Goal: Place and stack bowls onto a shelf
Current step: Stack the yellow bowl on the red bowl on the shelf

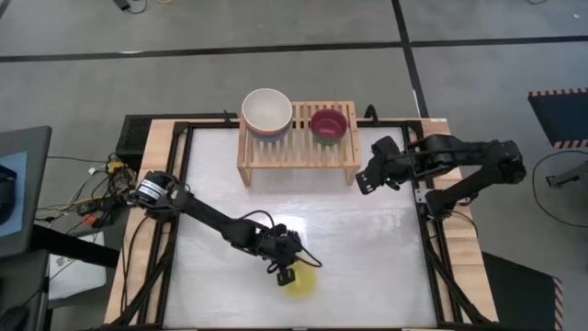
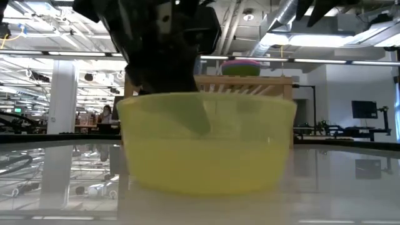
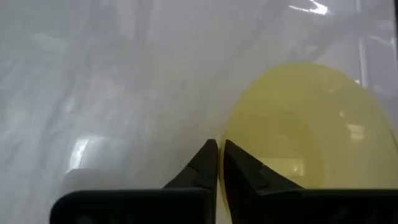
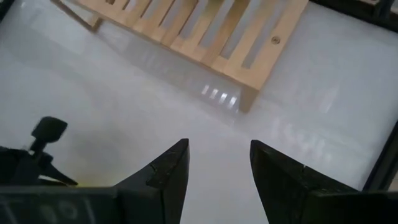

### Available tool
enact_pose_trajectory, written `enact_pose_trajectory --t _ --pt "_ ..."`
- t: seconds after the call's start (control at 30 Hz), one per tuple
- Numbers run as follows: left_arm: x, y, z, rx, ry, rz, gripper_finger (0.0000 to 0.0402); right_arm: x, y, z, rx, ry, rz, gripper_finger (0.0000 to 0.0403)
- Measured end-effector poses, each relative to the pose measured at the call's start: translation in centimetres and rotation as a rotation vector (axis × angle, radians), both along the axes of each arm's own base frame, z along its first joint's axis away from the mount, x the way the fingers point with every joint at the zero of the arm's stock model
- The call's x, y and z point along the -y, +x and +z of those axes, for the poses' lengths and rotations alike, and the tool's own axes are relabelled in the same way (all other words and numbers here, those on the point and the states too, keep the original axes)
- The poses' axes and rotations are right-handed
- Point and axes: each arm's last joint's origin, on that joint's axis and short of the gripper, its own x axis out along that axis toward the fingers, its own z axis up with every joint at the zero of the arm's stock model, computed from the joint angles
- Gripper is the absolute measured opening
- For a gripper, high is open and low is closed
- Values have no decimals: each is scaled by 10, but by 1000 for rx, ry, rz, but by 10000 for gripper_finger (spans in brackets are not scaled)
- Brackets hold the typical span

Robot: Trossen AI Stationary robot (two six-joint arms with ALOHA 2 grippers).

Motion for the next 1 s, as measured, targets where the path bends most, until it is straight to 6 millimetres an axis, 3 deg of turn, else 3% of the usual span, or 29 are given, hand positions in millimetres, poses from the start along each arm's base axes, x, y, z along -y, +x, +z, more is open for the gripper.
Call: enact_pose_trajectory --t 0.13,0.47,0.67,0.87,1.0 --pt "-13 4 18 19 5 52 1 0 0 0 -14 -14 34 190" --pt "-63 20 117 215 195 249 0 -24 13 7 92 -49 323 188" --pt "-88 29 159 306 229 375 0 -28 15 9 107 -133 397 188" --pt "-109 33 169 317 227 436 0 -22 19 11 114 -176 418 188" --pt "-119 34 173 332 223 466 0 -18 33 6 92 -199 444 188"
